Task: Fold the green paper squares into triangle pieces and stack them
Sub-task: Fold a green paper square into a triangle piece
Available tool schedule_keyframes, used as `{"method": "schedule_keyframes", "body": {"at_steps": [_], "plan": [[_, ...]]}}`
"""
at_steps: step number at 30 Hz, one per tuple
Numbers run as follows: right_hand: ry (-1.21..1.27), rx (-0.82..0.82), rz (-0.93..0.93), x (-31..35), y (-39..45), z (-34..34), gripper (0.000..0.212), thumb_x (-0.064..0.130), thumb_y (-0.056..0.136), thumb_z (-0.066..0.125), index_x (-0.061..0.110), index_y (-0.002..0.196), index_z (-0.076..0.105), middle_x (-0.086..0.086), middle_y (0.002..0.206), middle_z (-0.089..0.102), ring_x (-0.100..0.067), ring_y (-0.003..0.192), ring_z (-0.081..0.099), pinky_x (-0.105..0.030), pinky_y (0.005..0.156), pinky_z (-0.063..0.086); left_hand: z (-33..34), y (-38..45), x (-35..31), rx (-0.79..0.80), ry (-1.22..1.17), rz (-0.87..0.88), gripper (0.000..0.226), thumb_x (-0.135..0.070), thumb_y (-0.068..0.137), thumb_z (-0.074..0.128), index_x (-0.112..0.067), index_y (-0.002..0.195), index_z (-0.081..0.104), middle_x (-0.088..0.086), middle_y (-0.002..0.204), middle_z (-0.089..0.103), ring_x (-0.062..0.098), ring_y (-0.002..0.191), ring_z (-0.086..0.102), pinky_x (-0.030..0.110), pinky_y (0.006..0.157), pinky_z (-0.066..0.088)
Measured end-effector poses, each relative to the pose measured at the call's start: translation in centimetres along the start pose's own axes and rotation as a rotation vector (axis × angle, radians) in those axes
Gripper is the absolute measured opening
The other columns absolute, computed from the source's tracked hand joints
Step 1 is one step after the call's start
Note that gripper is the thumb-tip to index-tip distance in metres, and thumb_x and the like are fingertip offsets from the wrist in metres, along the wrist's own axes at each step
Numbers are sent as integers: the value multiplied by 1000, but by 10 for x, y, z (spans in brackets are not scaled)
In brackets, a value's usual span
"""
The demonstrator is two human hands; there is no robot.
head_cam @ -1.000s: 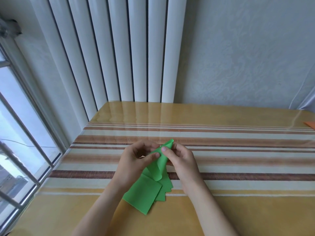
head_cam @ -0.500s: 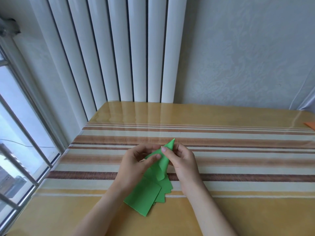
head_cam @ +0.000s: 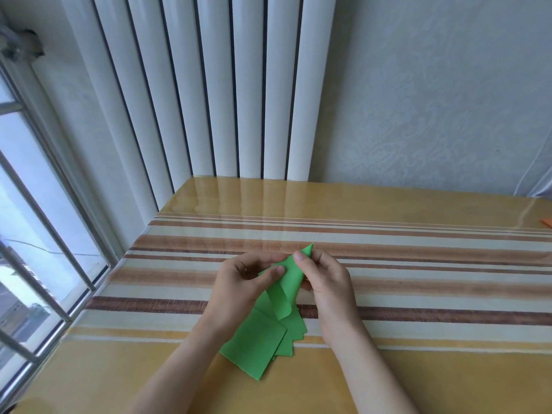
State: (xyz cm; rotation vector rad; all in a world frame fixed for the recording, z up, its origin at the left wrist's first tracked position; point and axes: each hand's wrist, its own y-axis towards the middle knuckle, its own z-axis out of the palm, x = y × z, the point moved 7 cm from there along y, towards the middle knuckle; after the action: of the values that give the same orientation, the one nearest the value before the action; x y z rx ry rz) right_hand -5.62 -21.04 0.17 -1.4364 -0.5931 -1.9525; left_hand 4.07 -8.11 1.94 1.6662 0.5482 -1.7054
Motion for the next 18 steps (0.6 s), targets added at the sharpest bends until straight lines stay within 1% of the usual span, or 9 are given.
{"method": "schedule_keyframes", "body": {"at_steps": [2, 7, 9, 12, 16, 18], "plan": [[-6, -4, -11, 0, 1, 0, 13, 18, 96, 72, 5, 96, 74, -3, 84, 74, -11, 79, 67, -25, 75, 55, 0, 0, 0, -5, -2, -10, 20, -2, 89, 74, -6, 109, 78, 7, 102, 81, 20, 100, 76, 24, 86, 58], [-22, -7, -27, 1, 0, -1, 15, 17, 97, 72, 2, 98, 75, -4, 85, 76, -10, 79, 70, -21, 73, 56, -1, 0, 0, -3, 3, -12, 21, -3, 88, 75, -7, 109, 79, 7, 103, 81, 19, 100, 76, 24, 87, 59], [-34, -12, -28, 2, 0, -1, 16, 18, 97, 72, 3, 98, 75, -4, 85, 76, -11, 80, 70, -23, 74, 56, -1, 0, -2, -9, 3, -9, 20, -2, 88, 75, -7, 108, 79, 5, 103, 81, 17, 100, 76, 22, 86, 58], [-53, -20, -24, 1, 0, -2, 15, 19, 97, 72, 5, 96, 75, -4, 84, 75, -14, 81, 70, -26, 76, 57, -1, -1, -3, -12, -1, -9, 20, -1, 89, 74, -8, 107, 80, 4, 105, 81, 16, 104, 76, 22, 88, 58], [-53, -39, -24, 3, -1, -2, 12, 19, 97, 72, 7, 94, 74, -4, 84, 74, -16, 81, 69, -24, 71, 57, -2, -1, -2, -10, -21, -24, 20, -1, 89, 74, -6, 108, 80, 6, 106, 81, 19, 105, 76, 23, 89, 59], [-49, -59, -28, 4, -1, -3, 13, 20, 98, 71, 8, 93, 73, -3, 82, 74, -15, 79, 68, -24, 71, 55, -3, 0, -1, -14, -9, -31, 21, -3, 88, 76, -6, 108, 80, 6, 106, 81, 20, 105, 76, 26, 91, 59]]}}
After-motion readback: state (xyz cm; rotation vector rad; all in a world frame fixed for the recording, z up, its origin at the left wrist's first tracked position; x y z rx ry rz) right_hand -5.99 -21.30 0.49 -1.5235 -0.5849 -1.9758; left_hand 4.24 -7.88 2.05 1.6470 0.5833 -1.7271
